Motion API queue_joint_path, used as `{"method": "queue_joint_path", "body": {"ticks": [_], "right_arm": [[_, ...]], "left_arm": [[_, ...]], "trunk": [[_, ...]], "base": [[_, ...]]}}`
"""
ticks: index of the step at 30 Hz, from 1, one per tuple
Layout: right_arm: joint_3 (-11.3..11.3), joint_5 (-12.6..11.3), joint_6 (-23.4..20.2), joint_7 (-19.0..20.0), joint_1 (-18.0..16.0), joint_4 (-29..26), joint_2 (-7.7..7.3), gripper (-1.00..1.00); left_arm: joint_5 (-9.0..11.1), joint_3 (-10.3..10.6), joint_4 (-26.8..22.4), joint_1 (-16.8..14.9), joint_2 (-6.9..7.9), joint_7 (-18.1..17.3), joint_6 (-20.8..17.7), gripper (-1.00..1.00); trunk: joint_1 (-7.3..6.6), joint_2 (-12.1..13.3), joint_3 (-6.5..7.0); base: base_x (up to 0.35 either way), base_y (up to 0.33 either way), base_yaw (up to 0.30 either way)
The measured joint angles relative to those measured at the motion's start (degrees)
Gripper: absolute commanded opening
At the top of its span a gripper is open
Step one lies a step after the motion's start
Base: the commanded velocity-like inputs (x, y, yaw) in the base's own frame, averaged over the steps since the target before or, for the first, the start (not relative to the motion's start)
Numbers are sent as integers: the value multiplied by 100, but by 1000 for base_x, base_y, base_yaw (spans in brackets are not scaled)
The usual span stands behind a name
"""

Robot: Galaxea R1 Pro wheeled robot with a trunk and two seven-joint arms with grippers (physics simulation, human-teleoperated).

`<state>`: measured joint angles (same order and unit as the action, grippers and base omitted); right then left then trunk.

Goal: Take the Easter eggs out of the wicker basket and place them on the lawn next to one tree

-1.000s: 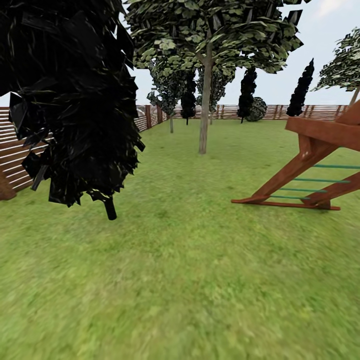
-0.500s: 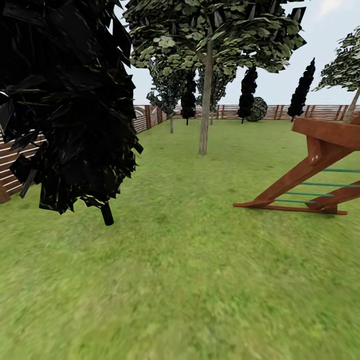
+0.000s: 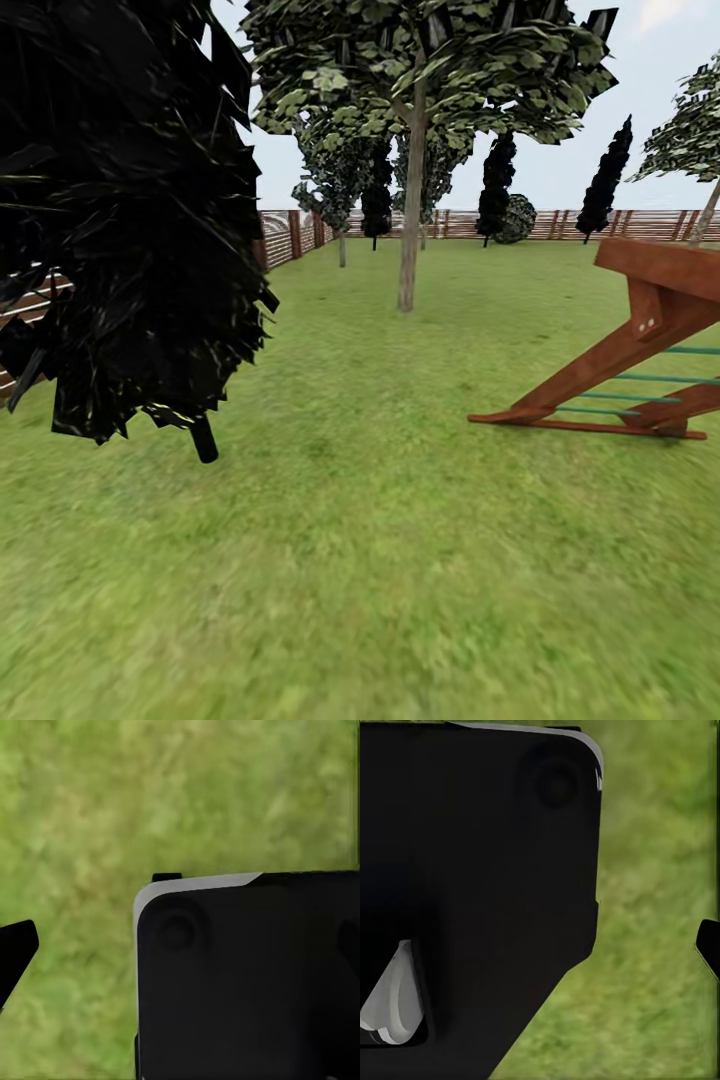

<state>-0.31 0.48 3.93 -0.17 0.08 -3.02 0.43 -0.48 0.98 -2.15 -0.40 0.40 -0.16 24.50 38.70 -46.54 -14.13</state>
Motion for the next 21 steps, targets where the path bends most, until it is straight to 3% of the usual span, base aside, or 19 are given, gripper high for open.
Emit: {"method": "queue_joint_path", "body": {"ticks": [21], "right_arm": [[0, 0, 0, -1, 0, -1, 0, 100]], "left_arm": [[0, 1, 0, 0, 2, 0, 0, 100]], "trunk": [[0, 0, 0]], "base": [[298, -90, 0]]}}
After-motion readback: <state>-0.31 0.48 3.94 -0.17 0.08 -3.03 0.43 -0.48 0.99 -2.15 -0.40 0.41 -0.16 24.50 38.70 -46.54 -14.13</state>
